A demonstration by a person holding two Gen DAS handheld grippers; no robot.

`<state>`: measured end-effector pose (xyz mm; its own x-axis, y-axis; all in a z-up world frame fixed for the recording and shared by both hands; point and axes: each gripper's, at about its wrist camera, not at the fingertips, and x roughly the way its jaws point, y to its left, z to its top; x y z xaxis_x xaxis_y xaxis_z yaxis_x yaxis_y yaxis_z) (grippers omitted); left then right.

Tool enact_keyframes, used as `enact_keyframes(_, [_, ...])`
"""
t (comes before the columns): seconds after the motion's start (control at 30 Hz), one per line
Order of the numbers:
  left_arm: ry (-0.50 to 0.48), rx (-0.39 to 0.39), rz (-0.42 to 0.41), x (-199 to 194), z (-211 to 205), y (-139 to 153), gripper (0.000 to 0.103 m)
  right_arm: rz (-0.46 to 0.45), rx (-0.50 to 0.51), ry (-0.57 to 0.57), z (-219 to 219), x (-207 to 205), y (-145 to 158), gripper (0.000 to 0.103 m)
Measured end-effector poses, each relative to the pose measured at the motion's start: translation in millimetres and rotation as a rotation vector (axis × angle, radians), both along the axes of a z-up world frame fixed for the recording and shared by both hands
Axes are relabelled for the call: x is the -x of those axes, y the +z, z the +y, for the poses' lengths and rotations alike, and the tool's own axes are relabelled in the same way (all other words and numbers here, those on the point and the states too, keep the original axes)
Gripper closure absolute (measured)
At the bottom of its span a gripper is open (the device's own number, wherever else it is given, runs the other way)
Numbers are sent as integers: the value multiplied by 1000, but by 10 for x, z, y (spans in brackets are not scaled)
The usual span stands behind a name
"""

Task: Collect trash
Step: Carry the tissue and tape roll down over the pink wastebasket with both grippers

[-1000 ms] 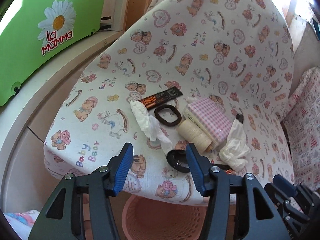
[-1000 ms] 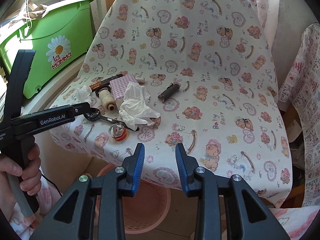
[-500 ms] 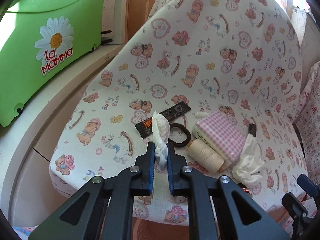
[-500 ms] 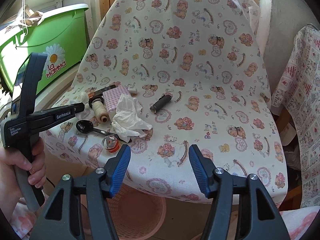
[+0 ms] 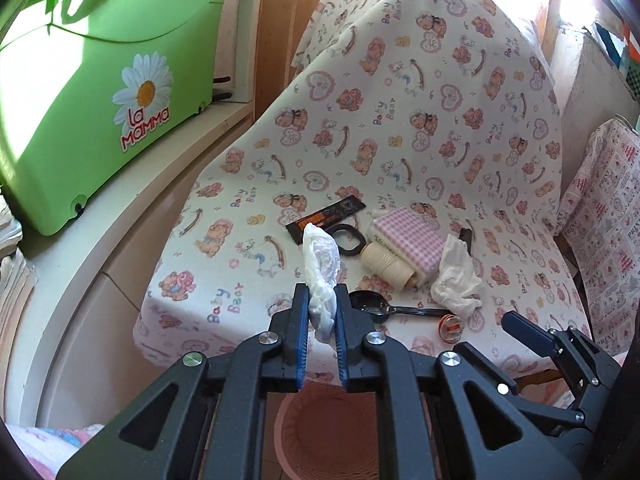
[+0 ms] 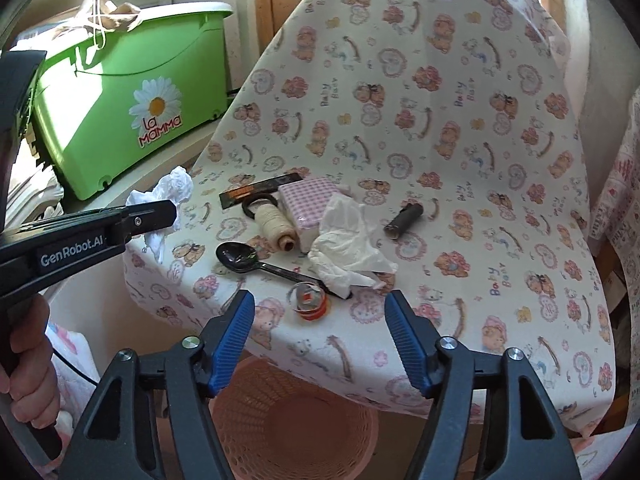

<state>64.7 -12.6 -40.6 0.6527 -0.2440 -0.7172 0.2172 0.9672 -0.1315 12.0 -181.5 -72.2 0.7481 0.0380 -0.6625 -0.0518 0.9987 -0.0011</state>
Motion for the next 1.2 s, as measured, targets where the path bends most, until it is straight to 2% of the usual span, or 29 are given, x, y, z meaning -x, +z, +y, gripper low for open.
enact_keyframes(0.07, [-9,25,10,-12,23,14,92,23,-3,9,36,-49,-63,49])
enact_keyframes(0.13, [-20,34,-1,-11,10,49,92,46,-14,1,34,-97,-119,54])
enact_keyframes(0.33, [-41,2,-12,32,-73,54,92,74,-51,-47,-43,-193,-205,61])
enact_keyframes(0.4, [-39,-3,-6,41,-78,37,92,88,-49,-44,-38,-230,-234,70])
enact_keyframes(0.47, [-39,6,2,54,-67,30,92,104,-100,-33,-70,-250,-254,85])
enact_keyframes(0.5, [-40,15,7,68,-64,28,92,111,-131,-30,-95,-253,-249,89])
enact_keyframes(0.63, [-66,17,27,174,-106,12,92,97,-194,-23,-171,-173,-146,97])
enact_keyframes(0.77, [-74,29,29,357,-81,20,92,66,-195,-20,-217,-47,-22,97])
enact_keyframes(0.9, [-94,80,82,460,-34,-21,92,42,-185,-15,-259,106,75,97])
enact_keyframes(1.03, [-133,87,197,384,-139,-199,92,54,-201,1,-314,279,146,97])
enact_keyframes(1.2, [-179,51,363,425,-298,-516,92,164,-192,30,-274,453,63,97])
